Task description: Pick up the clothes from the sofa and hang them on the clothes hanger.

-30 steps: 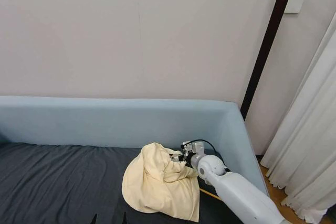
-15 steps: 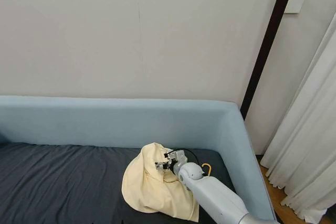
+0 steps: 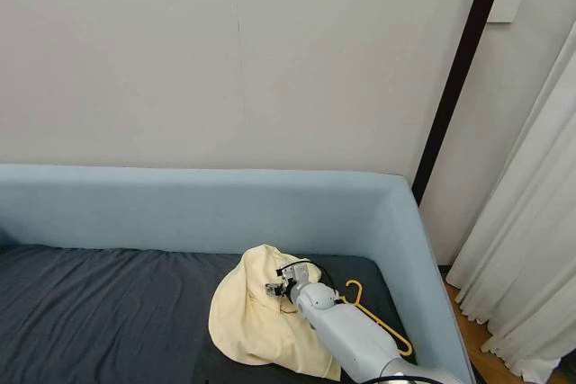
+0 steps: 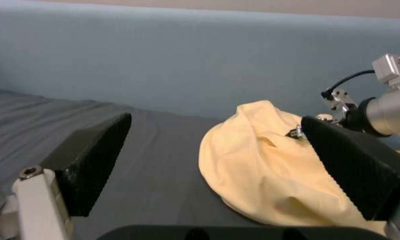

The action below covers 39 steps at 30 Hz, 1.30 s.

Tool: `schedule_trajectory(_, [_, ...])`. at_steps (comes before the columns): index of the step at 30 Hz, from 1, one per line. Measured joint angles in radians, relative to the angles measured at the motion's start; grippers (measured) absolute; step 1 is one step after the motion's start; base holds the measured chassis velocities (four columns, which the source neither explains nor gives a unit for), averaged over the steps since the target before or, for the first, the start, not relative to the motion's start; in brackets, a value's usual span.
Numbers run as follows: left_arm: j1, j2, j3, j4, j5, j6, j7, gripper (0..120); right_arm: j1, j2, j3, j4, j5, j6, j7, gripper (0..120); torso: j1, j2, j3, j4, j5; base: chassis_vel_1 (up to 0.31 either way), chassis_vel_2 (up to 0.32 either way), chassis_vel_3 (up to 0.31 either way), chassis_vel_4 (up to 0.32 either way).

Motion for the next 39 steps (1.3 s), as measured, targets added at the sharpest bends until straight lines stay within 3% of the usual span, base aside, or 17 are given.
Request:
schedule_trajectory(17, [-0.008, -0.002, 0.005, 0.008, -0.008, -0.01, -0.002, 100, -0.012, -0.035, -0.016, 0.065, 0.01, 0.021, 0.019, 0, 0.0, 0.0, 0.0, 0.0002, 0.0, 0.0, 0.0, 0.0, 0.0])
schedule_trajectory(28, [-0.032, 0.004, 0.005, 0.02, -0.03, -0.017, -0.006, 100, -0.019, -0.103, -0.044, 0.197, -0.008, 0.017, 0.064, 0, 0.0, 0.0, 0.0, 0.0, -0.0001, 0.0, 0.0, 0.0, 0.0])
schedule_trajectory(39, [-0.046, 0.0, -0.011, 0.026, -0.063, -0.033, -0.019, 100, 0.044, -0.268, -0.118, 0.564, -0.059, 0.045, 0.078, 0, 0.0, 0.0, 0.0, 0.0001, 0.0001, 0.0, 0.0, 0.0, 0.0])
